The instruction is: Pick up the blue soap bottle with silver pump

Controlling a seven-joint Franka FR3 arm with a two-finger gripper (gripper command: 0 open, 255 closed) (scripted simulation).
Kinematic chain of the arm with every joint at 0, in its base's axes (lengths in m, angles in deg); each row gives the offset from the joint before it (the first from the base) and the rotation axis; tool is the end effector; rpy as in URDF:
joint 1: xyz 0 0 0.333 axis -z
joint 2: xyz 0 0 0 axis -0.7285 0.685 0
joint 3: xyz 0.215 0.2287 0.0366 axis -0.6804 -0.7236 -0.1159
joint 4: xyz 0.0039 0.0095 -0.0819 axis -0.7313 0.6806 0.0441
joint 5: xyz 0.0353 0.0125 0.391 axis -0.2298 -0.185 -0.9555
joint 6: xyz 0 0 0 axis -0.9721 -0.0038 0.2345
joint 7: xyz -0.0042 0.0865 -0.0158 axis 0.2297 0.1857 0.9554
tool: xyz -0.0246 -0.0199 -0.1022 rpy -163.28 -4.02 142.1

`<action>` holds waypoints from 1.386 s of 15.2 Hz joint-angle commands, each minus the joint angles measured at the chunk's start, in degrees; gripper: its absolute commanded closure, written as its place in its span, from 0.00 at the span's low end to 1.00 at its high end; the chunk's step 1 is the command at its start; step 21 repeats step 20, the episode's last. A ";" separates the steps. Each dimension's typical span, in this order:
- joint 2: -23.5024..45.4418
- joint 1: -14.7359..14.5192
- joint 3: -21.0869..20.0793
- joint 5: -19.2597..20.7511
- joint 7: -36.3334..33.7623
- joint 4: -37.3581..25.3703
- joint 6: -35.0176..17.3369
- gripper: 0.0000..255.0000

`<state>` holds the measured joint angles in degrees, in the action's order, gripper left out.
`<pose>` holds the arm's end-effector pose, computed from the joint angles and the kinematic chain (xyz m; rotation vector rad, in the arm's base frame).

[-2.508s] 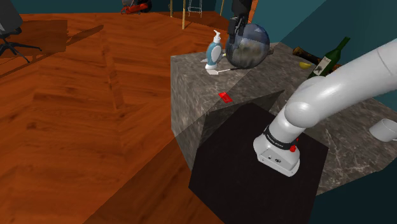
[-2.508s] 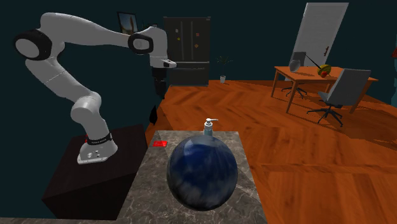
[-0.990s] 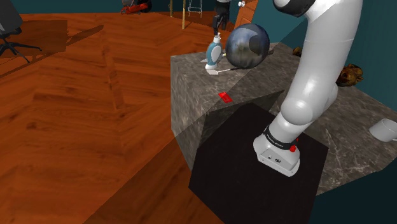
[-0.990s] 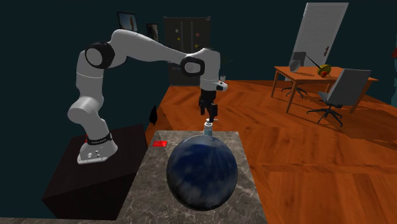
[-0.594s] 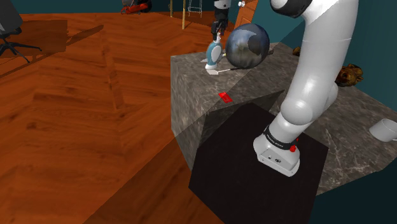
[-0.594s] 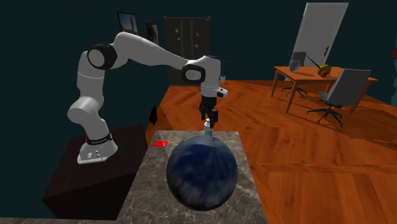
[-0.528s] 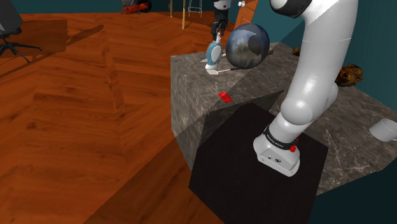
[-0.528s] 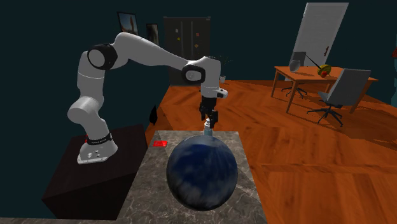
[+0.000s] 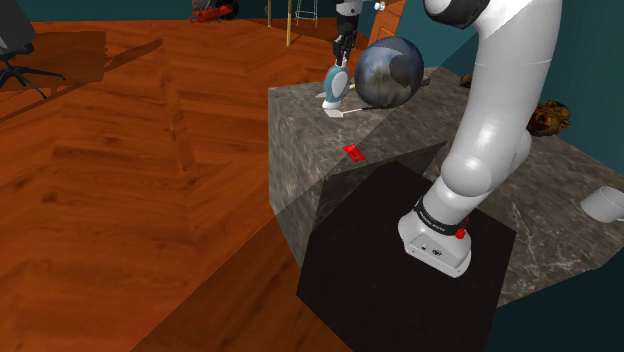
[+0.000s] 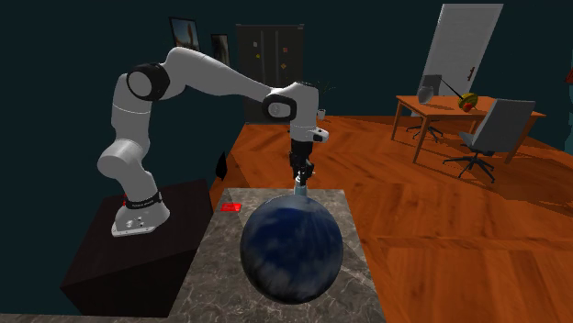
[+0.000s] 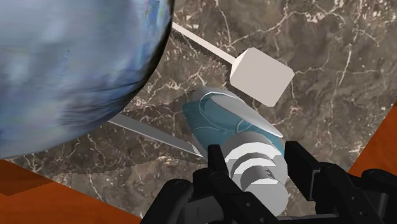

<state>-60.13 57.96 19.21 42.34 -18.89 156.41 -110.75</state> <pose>0.6023 -0.2887 0.4138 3.0767 0.1344 -0.1031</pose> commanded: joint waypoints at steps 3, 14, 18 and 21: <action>0.00 -0.05 0.00 0.04 -0.10 0.16 -0.09 1.00; -1.39 0.06 0.26 0.40 0.09 -6.35 7.75 1.00; -1.49 0.19 0.33 0.43 0.22 -9.30 10.77 1.00; -1.49 0.19 0.33 0.43 0.23 -9.41 10.89 1.00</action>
